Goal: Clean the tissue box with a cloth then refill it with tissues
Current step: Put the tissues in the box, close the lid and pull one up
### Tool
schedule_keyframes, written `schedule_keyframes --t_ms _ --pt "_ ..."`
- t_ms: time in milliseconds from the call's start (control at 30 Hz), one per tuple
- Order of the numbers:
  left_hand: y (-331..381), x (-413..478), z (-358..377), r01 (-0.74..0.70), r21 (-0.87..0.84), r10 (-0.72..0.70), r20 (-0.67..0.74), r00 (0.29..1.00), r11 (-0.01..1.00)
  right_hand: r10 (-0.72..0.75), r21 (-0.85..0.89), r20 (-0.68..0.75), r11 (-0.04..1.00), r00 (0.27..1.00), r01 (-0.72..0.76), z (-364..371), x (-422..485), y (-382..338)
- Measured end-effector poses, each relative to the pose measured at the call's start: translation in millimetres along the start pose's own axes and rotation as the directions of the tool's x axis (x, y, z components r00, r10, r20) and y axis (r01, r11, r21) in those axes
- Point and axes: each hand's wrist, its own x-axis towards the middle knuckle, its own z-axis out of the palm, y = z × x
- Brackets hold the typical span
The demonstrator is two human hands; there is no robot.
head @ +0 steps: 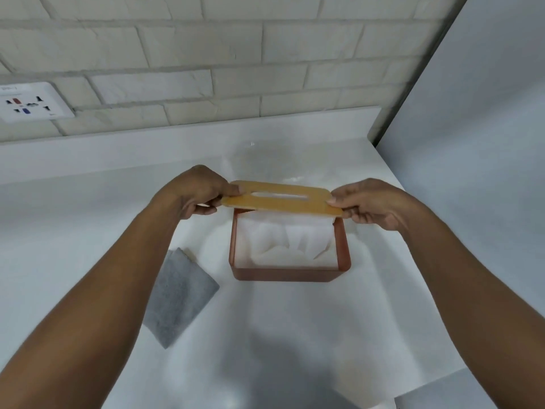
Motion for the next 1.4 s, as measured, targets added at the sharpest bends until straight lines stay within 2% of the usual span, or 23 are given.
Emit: schedule_keyframes --t_ms 167,267,533,767,1067,1300,1400 --pt "-10 -30 11 -0.048 0.131 0.032 0.123 0.992 0.99 -0.026 -0.127 0.017 0.991 1.0 0.028 0 -30 30" --pt "-10 -39 15 -0.078 0.182 0.048 0.166 0.985 0.98 -0.087 -0.129 0.015 0.988 0.996 0.088 -3 -41 43" --pt "-23 -42 29 -0.106 0.273 0.062 0.167 0.984 0.956 -0.134 -0.11 0.005 0.985 0.991 0.134 5 -52 64" --pt "-26 -38 34 -0.16 0.384 0.13 0.104 0.986 0.91 -0.185 -0.109 -0.053 0.978 0.981 0.178 9 -45 65" --pt "-16 -36 22 -0.141 0.363 0.119 0.081 0.99 0.921 -0.185 -0.074 -0.04 0.981 0.982 0.182 10 -37 60" --pt "-20 -31 20 -0.122 0.353 0.088 0.11 0.99 0.928 -0.187 -0.125 -0.042 0.976 0.981 0.181 15 -36 59" --pt "-22 -28 22 -0.152 0.346 0.123 0.103 0.987 0.926 -0.19 -0.132 -0.069 0.975 0.979 0.18 14 -35 60"
